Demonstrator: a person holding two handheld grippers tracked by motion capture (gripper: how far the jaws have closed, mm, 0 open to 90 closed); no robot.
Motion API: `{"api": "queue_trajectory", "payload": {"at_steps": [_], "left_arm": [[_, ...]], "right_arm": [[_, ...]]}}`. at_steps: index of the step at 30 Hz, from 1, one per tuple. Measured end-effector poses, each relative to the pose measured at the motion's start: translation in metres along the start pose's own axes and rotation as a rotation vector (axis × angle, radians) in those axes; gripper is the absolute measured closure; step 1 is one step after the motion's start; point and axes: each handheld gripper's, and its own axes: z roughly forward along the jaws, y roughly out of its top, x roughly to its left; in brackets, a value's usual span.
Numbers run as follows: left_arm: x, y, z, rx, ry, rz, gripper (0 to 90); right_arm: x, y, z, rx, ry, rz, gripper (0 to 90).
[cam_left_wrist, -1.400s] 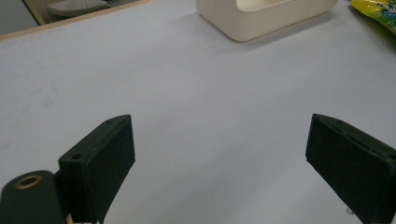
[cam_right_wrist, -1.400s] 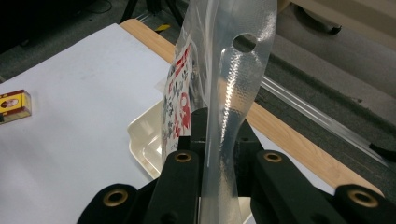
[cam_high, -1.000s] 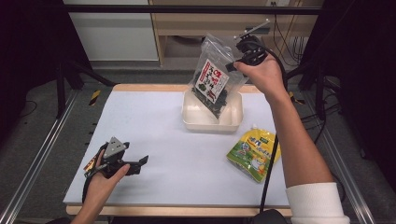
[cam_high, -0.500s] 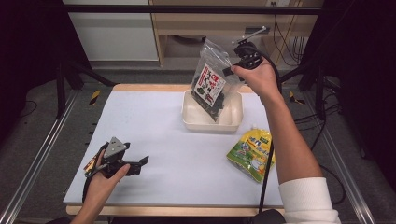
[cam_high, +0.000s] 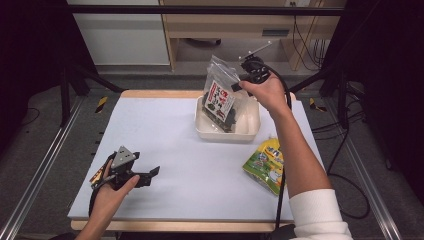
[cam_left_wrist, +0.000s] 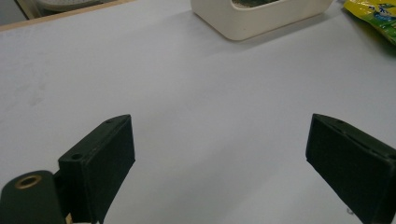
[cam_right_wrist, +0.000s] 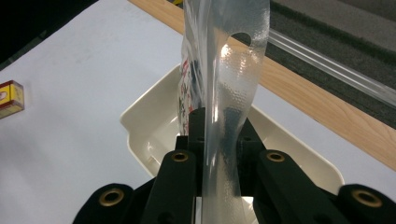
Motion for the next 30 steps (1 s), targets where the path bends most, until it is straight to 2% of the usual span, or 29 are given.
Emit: {"api": "queue_trajectory", "payload": {"at_steps": [5,8,12,14,15,17,18,19,20,23,24,26,29,30], "left_arm": [[-0.001,0.000,0.000,0.001,-0.002,0.005,7.7],[-0.001,0.000,0.000,0.002,-0.001,0.006,7.7],[0.000,0.000,0.000,-0.001,0.001,0.003,7.7],[0.000,0.000,-0.001,-0.001,0.001,0.001,7.4],[0.001,-0.001,-0.001,0.000,0.002,0.001,7.4],[0.001,-0.001,-0.001,0.001,0.003,-0.002,7.3],[0.001,-0.001,-0.001,0.000,0.003,-0.005,7.3],[0.001,-0.001,-0.001,0.000,0.003,-0.006,7.3],[0.001,-0.001,-0.001,-0.001,0.003,-0.006,7.3],[0.001,-0.001,0.000,0.002,0.003,-0.004,7.3],[0.001,-0.001,0.000,0.002,0.003,-0.004,7.3],[0.001,-0.001,0.000,0.002,0.004,-0.003,7.3],[0.002,-0.001,-0.001,0.004,0.006,0.003,7.3],[0.002,-0.001,-0.001,0.004,0.007,0.003,7.2]], "right_arm": [[0.000,-0.001,0.001,-0.012,-0.003,-0.001,81.3],[0.002,0.000,0.001,-0.005,-0.016,-0.020,79.9],[0.003,0.001,0.001,-0.010,-0.009,-0.026,77.3],[0.004,0.000,0.001,-0.015,-0.008,-0.033,70.0],[0.004,0.000,0.001,-0.015,-0.008,-0.033,70.0],[0.007,0.000,0.000,-0.025,-0.018,-0.049,60.1],[0.007,0.000,0.000,-0.025,-0.018,-0.049,60.1],[0.009,0.000,-0.002,-0.031,-0.026,-0.055,54.1],[0.009,0.000,-0.002,-0.031,-0.026,-0.055,54.1],[0.012,0.000,-0.007,-0.043,-0.034,-0.062,43.3],[0.012,0.000,-0.007,-0.043,-0.034,-0.062,43.3],[0.015,-0.002,-0.012,-0.069,-0.037,-0.066,37.6],[0.018,-0.005,-0.016,-0.095,-0.043,-0.072,34.9],[0.019,-0.009,-0.019,-0.111,-0.043,-0.085,30.3]]}}
